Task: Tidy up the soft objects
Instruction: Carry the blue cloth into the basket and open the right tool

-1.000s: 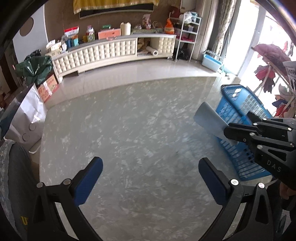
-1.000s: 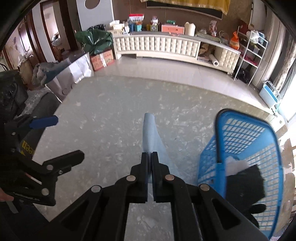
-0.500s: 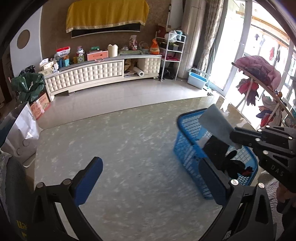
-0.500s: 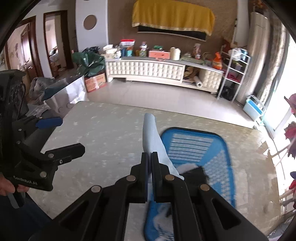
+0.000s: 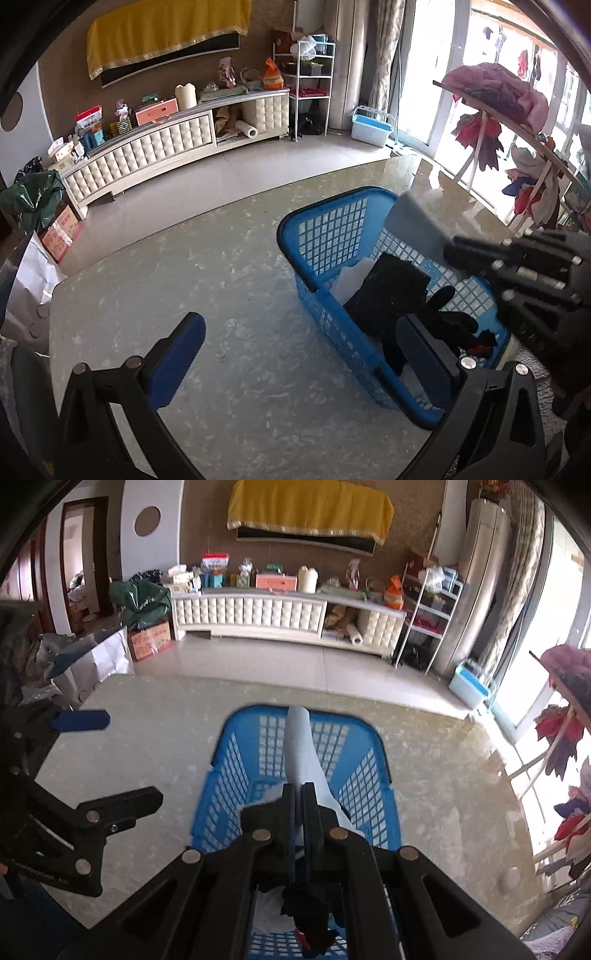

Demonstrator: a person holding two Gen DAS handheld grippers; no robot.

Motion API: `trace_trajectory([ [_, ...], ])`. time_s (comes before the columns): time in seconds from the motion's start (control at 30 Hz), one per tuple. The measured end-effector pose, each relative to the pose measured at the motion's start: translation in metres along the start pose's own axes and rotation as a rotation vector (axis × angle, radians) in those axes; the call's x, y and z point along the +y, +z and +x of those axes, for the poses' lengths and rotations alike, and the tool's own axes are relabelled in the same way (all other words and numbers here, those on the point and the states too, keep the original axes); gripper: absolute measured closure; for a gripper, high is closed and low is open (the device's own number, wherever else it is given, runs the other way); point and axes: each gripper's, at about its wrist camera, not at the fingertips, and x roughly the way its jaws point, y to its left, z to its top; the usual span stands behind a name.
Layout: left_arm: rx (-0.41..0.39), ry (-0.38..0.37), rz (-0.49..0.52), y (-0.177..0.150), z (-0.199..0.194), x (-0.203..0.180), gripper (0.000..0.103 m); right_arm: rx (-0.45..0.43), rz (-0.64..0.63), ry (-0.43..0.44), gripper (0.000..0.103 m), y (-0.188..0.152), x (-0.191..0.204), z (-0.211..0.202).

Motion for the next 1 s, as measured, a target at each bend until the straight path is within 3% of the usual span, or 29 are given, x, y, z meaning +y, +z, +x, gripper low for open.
trace_trajectory([
  [0.1,0.044,0.002,-0.024,0.002,0.016,0.002,0.000,0.045,0.016,0.000,0.100,-0.010,-0.013,0.012],
  [0.33,0.140,0.062,-0.007,-0.007,0.049,-0.001,0.000,0.179,0.129,0.129,0.100,-0.020,-0.031,0.046],
  [0.53,0.145,0.055,0.003,-0.009,0.052,-0.004,0.000,0.236,0.145,0.206,0.099,-0.021,-0.021,0.054],
  [0.73,0.144,0.054,-0.001,-0.007,0.052,-0.001,0.000,0.241,0.157,0.213,0.095,-0.014,-0.019,0.056],
  [0.83,0.140,0.045,-0.002,-0.007,0.051,-0.001,0.000,0.240,0.173,0.231,0.072,-0.014,-0.022,0.056],
  [0.9,0.126,0.039,-0.002,-0.006,0.047,-0.002,0.000,0.222,0.174,0.241,0.044,-0.014,-0.023,0.052],
  [1.0,0.107,0.019,0.002,-0.005,0.040,-0.004,0.000,0.185,0.170,0.187,0.026,-0.015,-0.025,0.039],
])
